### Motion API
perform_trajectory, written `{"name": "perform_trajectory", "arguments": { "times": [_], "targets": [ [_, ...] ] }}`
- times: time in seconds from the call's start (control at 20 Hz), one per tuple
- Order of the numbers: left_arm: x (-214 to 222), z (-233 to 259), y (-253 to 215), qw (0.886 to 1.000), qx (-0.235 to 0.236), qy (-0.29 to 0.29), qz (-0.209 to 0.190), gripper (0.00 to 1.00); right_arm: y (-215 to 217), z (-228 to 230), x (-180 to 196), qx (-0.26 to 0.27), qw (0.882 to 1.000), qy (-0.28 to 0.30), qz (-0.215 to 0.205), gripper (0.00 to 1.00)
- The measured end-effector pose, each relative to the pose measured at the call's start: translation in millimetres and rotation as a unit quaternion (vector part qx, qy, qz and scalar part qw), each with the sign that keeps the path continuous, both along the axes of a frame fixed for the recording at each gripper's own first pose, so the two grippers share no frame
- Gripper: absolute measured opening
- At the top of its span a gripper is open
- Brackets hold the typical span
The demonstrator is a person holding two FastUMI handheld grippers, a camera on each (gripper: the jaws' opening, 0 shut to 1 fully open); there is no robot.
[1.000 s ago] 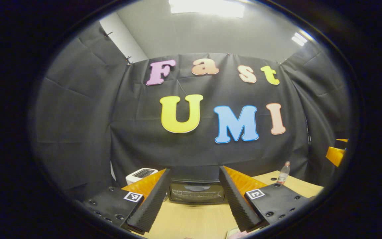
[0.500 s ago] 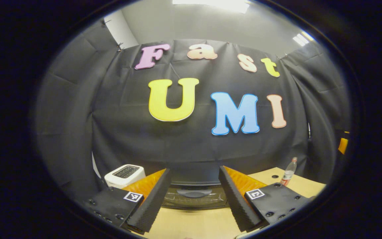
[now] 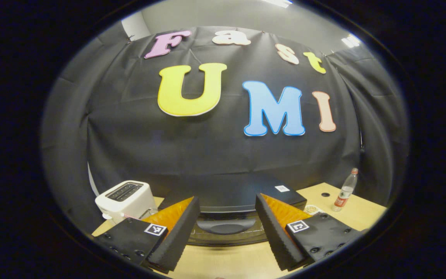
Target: Open the electric oven with the left hand, put the food in, and close the electric oven.
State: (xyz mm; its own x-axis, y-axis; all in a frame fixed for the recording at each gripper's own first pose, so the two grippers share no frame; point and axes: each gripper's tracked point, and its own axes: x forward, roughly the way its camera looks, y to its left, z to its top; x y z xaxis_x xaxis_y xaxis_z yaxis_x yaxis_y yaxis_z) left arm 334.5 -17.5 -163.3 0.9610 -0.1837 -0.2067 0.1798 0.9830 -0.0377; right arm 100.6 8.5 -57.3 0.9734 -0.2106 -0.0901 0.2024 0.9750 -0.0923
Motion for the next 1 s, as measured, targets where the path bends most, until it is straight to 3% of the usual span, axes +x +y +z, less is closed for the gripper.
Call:
{"name": "perform_trajectory", "arguments": {
  "times": [0.45, 0.6, 0.75, 0.8, 1.0],
  "targets": [
    [37, -53, -4, 0.999, 0.009, 0.031, 0.005, 1.0, -8, -10, -1, -0.013, 0.999, 0.021, -0.031, 0.99],
    [38, -69, -2, 0.999, 0.018, 0.04, 0.012, 1.0, -9, -12, -4, -0.019, 0.999, 0.029, -0.033, 0.99],
    [34, -71, -2, 0.999, 0.032, 0.032, 0.012, 0.91, -10, -10, -7, -0.024, 0.999, 0.029, -0.033, 0.99],
    [34, -67, -2, 0.999, 0.03, 0.022, 0.014, 1.0, -9, -9, -8, -0.025, 0.999, 0.027, -0.033, 0.99],
    [17, -71, 0, 0.999, 0.029, 0.025, 0.015, 0.97, -10, -7, -11, -0.021, 0.999, 0.024, -0.031, 0.99]
  ]
}}
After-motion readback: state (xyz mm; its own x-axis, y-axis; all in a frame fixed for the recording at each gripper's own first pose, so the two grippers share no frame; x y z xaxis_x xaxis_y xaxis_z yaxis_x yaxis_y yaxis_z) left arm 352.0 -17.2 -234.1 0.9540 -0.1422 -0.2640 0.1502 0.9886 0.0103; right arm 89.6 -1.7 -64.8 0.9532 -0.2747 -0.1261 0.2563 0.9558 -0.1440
